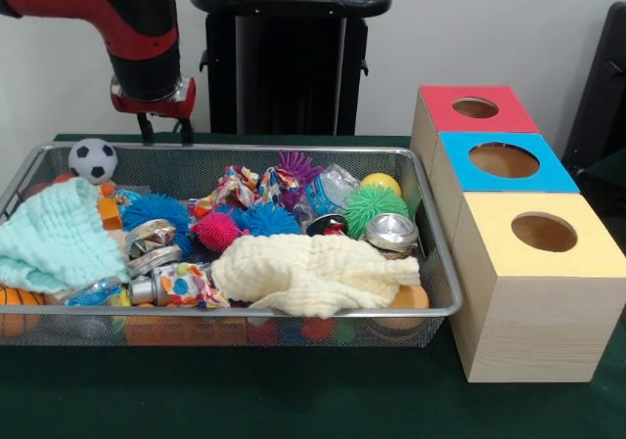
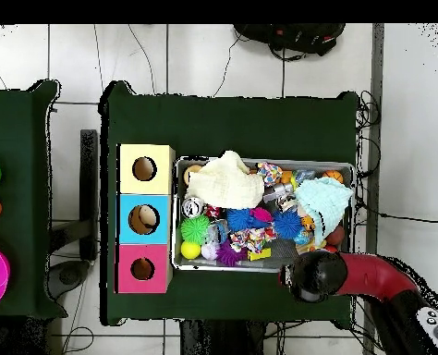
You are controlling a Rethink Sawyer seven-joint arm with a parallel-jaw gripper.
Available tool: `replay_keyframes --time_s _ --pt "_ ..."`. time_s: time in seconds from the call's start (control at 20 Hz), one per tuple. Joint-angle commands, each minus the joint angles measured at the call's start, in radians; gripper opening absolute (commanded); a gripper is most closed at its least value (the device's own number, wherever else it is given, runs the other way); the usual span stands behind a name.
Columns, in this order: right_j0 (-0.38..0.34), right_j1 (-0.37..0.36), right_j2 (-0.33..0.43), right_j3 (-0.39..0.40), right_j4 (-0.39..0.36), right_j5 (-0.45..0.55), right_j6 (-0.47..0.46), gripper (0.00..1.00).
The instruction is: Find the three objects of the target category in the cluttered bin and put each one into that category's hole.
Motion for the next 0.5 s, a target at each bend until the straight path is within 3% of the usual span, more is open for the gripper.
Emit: replay_keyframes --time_s 0.05,0.5 --pt "0.024 -0.037 0.095 -0.146 0.066 0.116 -0.127 1.00" --pt "0.024 -0.040 0.097 -0.164 0.088 0.174 -0.152 1.00"
